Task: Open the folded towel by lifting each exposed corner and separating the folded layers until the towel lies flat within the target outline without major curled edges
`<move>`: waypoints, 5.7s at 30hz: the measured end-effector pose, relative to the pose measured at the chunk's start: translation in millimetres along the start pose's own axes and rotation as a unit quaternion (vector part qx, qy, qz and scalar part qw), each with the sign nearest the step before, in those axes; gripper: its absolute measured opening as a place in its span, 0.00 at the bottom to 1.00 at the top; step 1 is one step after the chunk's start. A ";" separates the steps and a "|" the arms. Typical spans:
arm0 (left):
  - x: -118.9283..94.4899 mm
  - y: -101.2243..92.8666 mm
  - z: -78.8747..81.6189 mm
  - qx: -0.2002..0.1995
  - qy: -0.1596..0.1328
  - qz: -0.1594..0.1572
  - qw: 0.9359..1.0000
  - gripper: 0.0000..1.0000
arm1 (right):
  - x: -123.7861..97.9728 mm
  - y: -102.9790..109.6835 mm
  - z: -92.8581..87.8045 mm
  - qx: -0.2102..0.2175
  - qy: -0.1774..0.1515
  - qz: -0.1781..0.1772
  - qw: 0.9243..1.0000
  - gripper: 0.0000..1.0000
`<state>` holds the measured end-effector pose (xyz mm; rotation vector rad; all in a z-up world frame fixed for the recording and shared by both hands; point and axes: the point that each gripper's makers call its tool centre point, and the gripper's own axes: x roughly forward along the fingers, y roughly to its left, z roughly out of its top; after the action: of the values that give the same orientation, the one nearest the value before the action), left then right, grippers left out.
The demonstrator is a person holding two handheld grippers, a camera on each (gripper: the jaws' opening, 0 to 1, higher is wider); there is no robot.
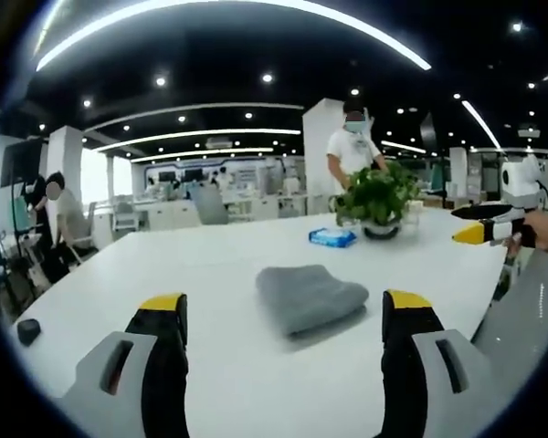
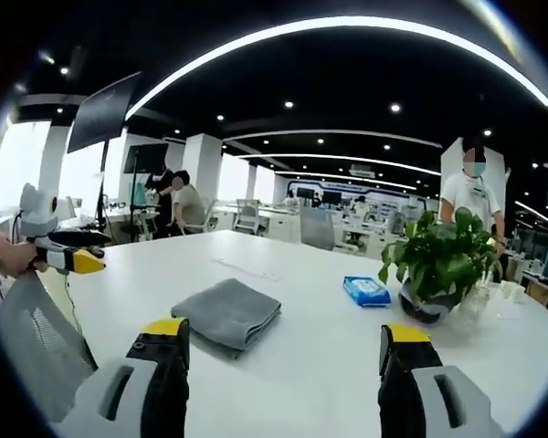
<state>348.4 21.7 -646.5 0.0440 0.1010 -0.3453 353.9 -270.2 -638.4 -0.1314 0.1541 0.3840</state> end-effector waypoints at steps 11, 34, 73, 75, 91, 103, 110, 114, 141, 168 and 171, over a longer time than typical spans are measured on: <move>-0.8 12.3 -1.9 0.017 0.009 0.038 0.999 0.88 | 4.5 12.3 -8.0 0.066 0.008 0.062 0.996 0.88; 0.0 4.8 -3.6 0.013 0.018 0.025 0.999 0.88 | 3.0 7.8 -9.4 -0.015 0.011 0.033 0.999 0.86; 32.4 -12.0 90.3 0.117 0.039 -0.125 0.984 0.73 | -12.6 -15.5 89.8 -0.098 0.040 0.052 0.993 0.70; 40.6 -19.1 84.3 0.131 0.056 -0.145 0.979 0.72 | -5.6 -12.5 80.2 -0.104 0.061 0.057 0.991 0.68; 102.2 -92.2 7.1 0.163 0.151 -0.274 0.936 0.46 | 17.7 7.0 8.9 -0.051 0.143 0.074 0.986 0.49; 139.5 -126.5 -51.2 0.203 0.192 -0.334 0.900 0.33 | 34.0 7.2 -19.5 -0.023 0.174 0.068 0.982 0.49; 159.5 -129.4 -77.2 0.189 0.219 -0.335 0.897 0.27 | 35.7 8.0 -36.8 -0.006 0.191 0.063 0.980 0.49; 166.4 -127.9 -94.0 0.222 0.237 -0.328 0.887 0.24 | 34.6 9.5 -47.3 0.002 0.202 0.062 0.977 0.49; 172.4 -127.8 -118.8 0.270 0.272 -0.315 0.868 0.04 | 33.0 12.2 -71.9 0.084 0.212 0.050 0.972 0.46; 94.2 -186.7 -98.0 0.125 0.274 -0.348 0.888 0.04 | 42.7 62.3 -96.3 0.507 0.241 0.118 0.819 0.32; 89.0 -188.7 -93.9 0.116 0.270 -0.348 0.890 0.04 | 46.4 69.1 -99.9 0.544 0.251 0.122 0.791 0.37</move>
<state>359.0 -180.0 -754.1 0.3477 0.6395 -1.0615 357.6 -205.6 -751.1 0.9593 0.9059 0.4613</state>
